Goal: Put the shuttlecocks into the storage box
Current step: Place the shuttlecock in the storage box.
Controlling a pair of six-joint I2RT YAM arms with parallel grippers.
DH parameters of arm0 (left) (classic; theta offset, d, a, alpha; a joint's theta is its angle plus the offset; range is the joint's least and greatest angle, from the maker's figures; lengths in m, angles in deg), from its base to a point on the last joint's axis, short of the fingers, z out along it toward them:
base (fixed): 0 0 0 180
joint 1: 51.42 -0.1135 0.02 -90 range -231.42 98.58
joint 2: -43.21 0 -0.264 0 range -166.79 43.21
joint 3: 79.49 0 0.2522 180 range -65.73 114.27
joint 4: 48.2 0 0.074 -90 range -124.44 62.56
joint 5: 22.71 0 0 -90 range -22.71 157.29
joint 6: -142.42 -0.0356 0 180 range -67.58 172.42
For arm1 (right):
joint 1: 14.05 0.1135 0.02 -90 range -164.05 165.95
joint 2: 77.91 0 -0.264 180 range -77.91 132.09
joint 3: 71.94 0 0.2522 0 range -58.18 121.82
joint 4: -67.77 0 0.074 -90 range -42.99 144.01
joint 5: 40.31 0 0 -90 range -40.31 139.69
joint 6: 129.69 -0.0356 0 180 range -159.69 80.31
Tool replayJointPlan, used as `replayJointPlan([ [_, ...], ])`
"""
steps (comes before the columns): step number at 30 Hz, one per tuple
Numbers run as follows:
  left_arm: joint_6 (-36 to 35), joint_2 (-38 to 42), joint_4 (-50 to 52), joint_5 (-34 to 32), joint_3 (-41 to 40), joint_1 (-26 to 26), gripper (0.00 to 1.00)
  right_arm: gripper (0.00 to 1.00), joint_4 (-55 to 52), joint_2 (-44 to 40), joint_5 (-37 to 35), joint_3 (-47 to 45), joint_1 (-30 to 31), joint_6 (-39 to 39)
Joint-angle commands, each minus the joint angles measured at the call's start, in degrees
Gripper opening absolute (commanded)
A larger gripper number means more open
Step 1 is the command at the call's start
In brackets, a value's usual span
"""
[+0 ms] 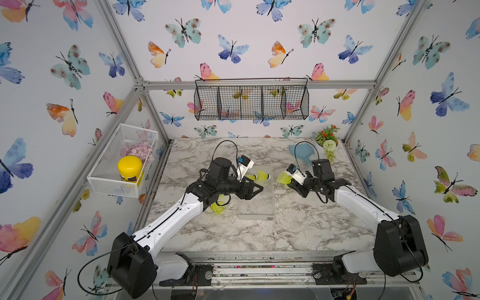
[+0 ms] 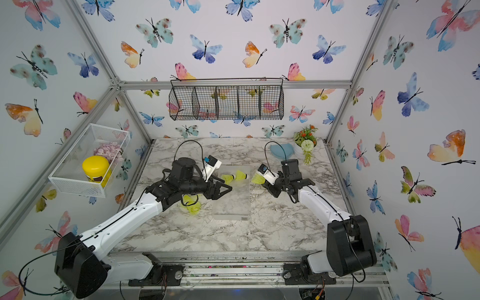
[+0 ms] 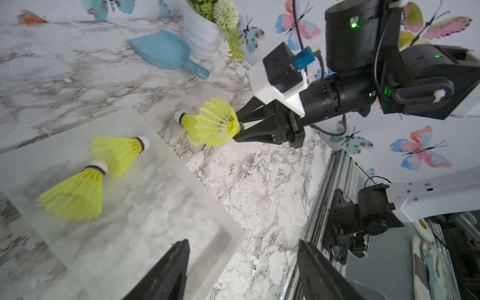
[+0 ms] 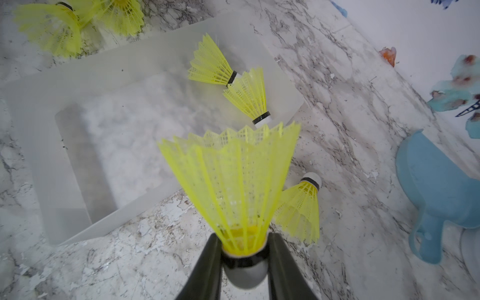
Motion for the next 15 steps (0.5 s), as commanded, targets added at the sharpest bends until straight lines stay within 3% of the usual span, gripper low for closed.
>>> replayJointPlan([
  [1, -3.84, -3.17, -0.16, 3.13, 3.58, 2.13, 0.70, 0.26, -2.37, -2.70, 1.58, -0.61, 1.42, -3.05],
  [15, -9.25, -13.49, 2.91, -0.35, 13.36, 4.63, 0.65, 0.26, -2.05, -3.63, 1.01, -0.04, 8.73, -6.45],
])
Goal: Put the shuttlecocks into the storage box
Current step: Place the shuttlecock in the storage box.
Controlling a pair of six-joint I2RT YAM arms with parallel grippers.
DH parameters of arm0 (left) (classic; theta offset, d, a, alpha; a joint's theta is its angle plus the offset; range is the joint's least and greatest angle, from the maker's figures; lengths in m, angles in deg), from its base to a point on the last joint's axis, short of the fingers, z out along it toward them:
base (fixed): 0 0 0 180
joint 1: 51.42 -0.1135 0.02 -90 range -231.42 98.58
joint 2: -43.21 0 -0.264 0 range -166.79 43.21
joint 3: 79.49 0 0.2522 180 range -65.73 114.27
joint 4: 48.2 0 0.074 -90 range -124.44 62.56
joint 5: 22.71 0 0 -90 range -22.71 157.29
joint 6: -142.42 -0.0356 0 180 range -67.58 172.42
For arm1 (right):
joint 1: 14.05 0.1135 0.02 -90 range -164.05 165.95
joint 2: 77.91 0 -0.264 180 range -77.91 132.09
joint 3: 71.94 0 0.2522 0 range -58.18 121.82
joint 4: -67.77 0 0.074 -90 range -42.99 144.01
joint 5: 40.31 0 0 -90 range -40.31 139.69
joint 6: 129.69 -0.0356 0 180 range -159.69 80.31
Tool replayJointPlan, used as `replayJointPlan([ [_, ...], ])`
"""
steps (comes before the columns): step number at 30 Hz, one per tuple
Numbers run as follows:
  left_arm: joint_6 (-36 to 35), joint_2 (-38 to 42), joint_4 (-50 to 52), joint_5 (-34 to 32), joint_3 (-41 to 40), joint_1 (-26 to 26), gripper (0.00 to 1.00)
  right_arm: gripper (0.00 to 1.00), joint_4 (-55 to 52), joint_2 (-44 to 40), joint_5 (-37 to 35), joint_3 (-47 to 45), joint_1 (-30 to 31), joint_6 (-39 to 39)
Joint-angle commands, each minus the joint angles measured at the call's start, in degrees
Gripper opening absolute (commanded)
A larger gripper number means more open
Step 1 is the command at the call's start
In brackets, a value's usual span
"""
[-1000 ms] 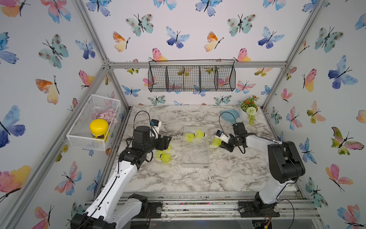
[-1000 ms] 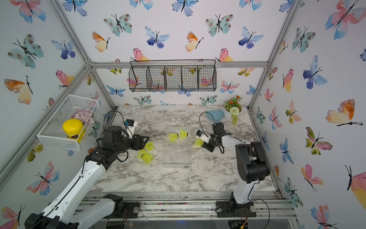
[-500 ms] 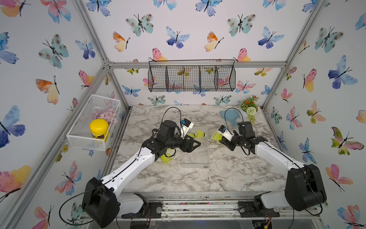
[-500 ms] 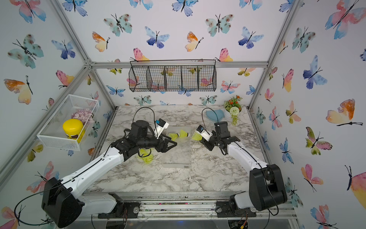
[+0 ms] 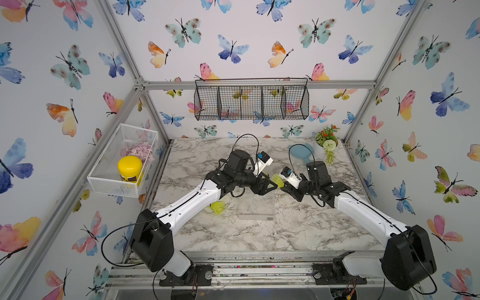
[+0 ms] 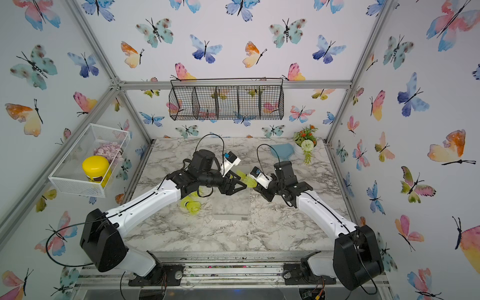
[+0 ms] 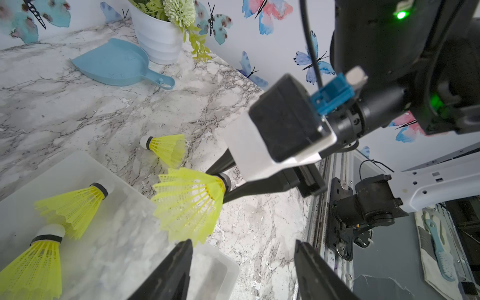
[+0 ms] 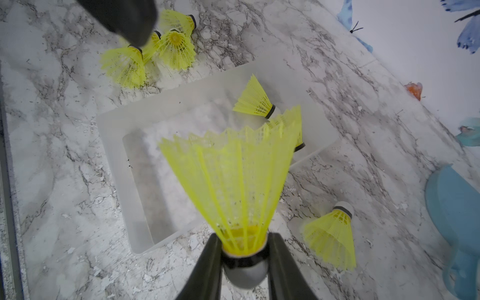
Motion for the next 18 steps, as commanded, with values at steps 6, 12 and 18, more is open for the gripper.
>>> replayJointPlan([
  [6, -4.76, -3.53, 4.29, -3.84, 3.59, 0.31, 0.58, 0.26, -1.04, 1.29, -0.29, 1.14, 2.77, -1.97],
  [12, -5.25, -5.48, 5.75, -2.88, 4.52, 0.31, 0.46, 0.26, -0.81, 1.75, -0.96, 0.99, 3.25, -2.38],
  [18, -4.75, -6.71, 5.89, -1.92, 4.09, 0.31, 0.39, 0.27, -0.80, 1.72, -1.35, 1.14, 3.34, -2.54],
])
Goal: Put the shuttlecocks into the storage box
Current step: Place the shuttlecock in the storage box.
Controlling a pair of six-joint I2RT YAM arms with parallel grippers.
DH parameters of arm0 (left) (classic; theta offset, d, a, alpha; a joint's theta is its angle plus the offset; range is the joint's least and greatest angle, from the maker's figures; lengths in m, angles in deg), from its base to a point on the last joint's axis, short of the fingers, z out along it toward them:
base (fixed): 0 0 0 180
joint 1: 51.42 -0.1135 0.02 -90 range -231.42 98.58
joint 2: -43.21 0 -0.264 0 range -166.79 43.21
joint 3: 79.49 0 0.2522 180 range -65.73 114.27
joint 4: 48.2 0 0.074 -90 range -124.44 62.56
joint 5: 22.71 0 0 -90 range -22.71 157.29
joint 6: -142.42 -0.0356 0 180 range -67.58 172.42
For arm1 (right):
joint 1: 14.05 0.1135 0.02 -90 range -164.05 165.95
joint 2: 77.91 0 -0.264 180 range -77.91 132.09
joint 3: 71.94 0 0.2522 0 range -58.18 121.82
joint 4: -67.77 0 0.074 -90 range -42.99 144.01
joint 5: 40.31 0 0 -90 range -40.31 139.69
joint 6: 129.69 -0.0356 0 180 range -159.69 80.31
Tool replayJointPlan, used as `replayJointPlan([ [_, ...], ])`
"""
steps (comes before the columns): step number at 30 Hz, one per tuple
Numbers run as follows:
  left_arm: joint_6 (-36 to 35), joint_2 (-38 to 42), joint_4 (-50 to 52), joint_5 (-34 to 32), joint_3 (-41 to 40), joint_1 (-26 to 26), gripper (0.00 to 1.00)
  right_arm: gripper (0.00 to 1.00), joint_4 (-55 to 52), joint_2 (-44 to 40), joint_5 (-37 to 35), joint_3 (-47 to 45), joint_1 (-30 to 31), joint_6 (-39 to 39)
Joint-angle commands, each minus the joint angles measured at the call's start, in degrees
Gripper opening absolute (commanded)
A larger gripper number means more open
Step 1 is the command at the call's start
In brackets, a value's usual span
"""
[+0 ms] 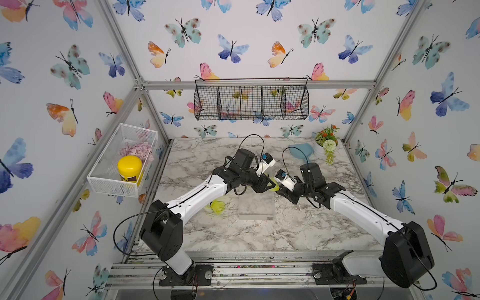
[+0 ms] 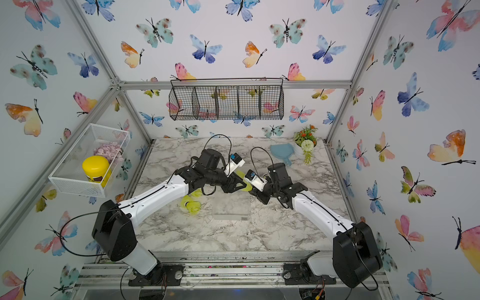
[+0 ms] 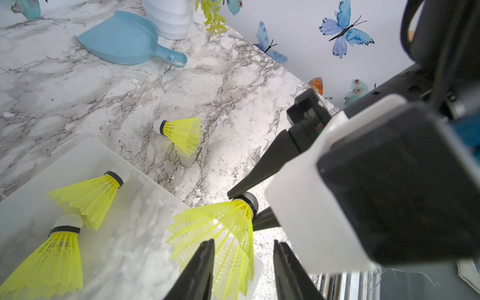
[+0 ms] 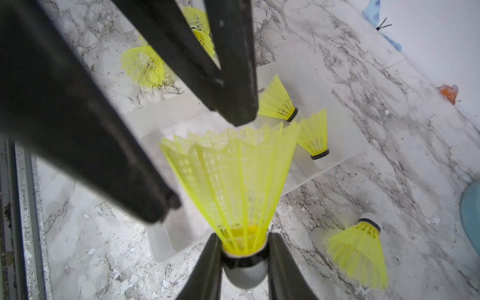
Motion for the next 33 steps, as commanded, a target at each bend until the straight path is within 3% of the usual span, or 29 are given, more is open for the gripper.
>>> replayJointPlan([
  [1, -0.29, -1.27, 1.34, 1.12, 0.40, 0.20, 0.38, 0.27, -0.80, 0.57, -0.61, 1.12, 0.30, -0.81],
  [10, 1.37, -2.91, 0.85, 3.23, 0.67, 0.24, 0.14, 0.28, -0.75, 0.96, -1.09, 0.99, 0.39, -1.33],
  [13, 2.63, -2.97, -0.49, 5.14, 0.08, 0.24, 0.00, 0.31, -0.46, 0.93, -1.59, 0.77, 0.39, -1.62],
  [19, 8.93, -1.04, -4.51, 1.77, -2.38, 0.05, 0.00, 0.54, 1.02, 0.58, -5.12, -0.18, 0.39, -4.02],
  [33, 28.14, 8.69, -14.94, -11.70, -15.71, -2.34, 0.00, 0.63, 7.56, -3.20, -11.48, -5.20, 0.30, -13.67],
])
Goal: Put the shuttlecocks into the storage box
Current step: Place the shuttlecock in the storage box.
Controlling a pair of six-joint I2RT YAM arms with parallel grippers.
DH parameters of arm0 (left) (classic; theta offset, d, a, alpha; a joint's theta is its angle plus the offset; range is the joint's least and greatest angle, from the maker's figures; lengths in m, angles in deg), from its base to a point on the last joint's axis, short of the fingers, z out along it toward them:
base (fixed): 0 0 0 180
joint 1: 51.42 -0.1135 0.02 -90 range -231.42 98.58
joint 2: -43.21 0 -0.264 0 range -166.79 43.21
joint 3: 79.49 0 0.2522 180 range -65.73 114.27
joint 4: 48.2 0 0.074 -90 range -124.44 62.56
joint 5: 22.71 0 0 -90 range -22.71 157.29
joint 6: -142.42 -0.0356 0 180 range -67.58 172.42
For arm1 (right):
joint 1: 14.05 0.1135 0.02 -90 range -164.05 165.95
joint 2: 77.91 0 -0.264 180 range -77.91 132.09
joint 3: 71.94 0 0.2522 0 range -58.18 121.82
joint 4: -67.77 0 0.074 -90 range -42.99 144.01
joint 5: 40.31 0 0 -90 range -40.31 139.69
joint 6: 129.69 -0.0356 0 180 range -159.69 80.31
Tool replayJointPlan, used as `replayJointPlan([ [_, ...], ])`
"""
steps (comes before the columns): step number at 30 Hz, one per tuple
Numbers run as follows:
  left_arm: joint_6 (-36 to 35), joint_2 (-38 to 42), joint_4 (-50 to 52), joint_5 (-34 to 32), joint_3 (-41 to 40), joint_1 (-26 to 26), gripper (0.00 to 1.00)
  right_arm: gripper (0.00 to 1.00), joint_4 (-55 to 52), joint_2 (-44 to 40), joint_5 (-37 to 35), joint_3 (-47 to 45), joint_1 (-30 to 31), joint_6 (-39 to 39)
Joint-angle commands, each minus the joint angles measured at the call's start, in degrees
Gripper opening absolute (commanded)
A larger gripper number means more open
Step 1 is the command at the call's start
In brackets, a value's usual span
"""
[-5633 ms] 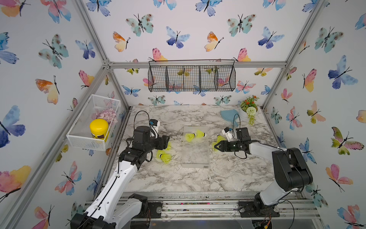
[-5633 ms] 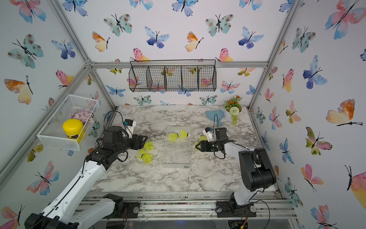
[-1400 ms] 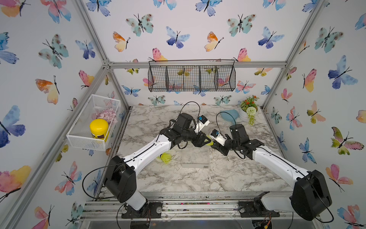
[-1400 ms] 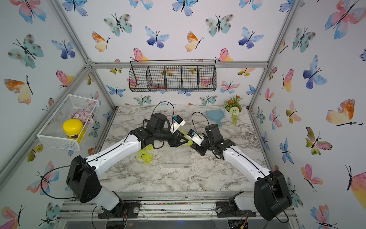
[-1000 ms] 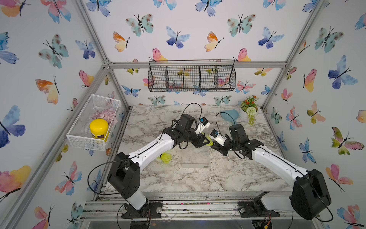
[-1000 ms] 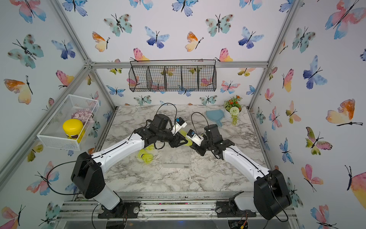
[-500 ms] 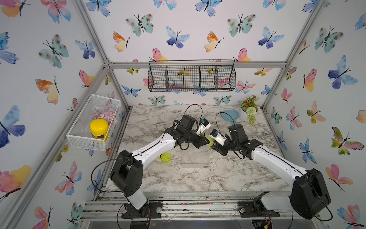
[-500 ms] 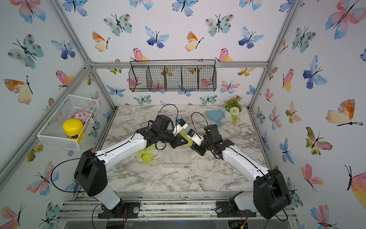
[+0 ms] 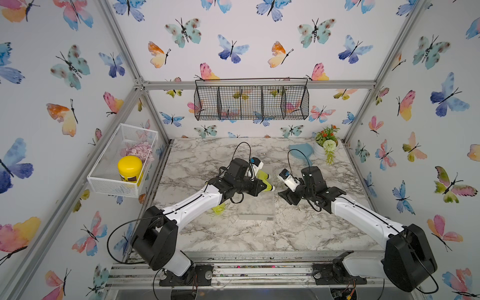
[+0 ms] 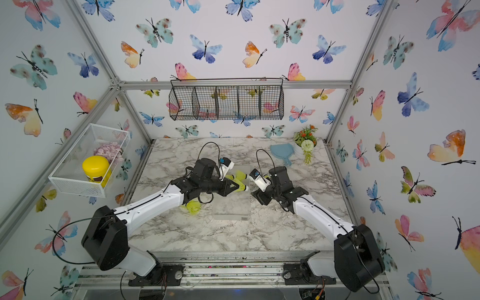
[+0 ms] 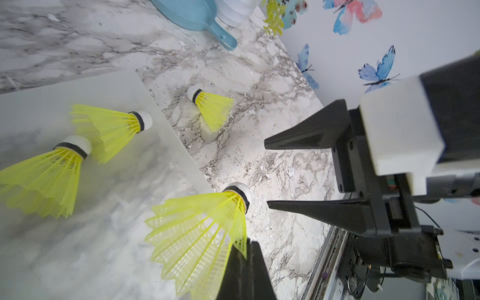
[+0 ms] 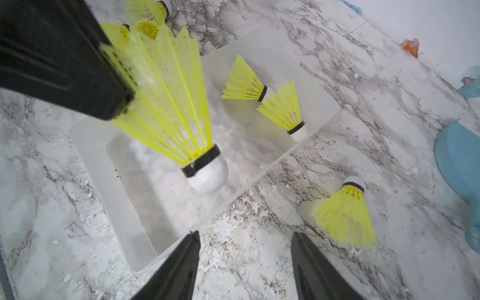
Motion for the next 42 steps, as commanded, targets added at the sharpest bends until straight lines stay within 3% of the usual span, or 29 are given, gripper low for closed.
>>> replayJointPlan([
  [1, 6.58, 2.25, -4.26, -3.69, -2.65, -1.35, 0.00, 0.64, 2.86, -0.94, -4.77, -0.53, 0.21, -6.39],
  [7, 9.25, 1.33, -7.03, -2.87, -4.93, -1.89, 0.00, 0.64, 1.82, 2.24, -3.17, 1.88, 0.12, -17.52],
  [15, 11.11, -1.99, -9.56, -2.65, -5.15, -1.94, 0.00, 0.63, -0.16, 8.97, 0.07, 4.51, -0.12, -23.87],
  [21, 10.83, -5.25, -9.85, -3.08, -4.08, -2.16, 0.00, 0.61, 2.64, 10.74, 4.51, 4.04, -0.31, -26.96],
  [27, 10.40, -9.99, -9.95, -2.78, -2.14, -2.49, 0.00, 0.56, 3.04, 13.79, 4.46, 4.22, -0.36, -29.29],
  [42, 11.73, -17.48, -13.01, -3.37, 1.54, -2.95, 0.00, 0.43, 4.63, 18.92, 9.08, 4.31, -0.40, -29.78],
])
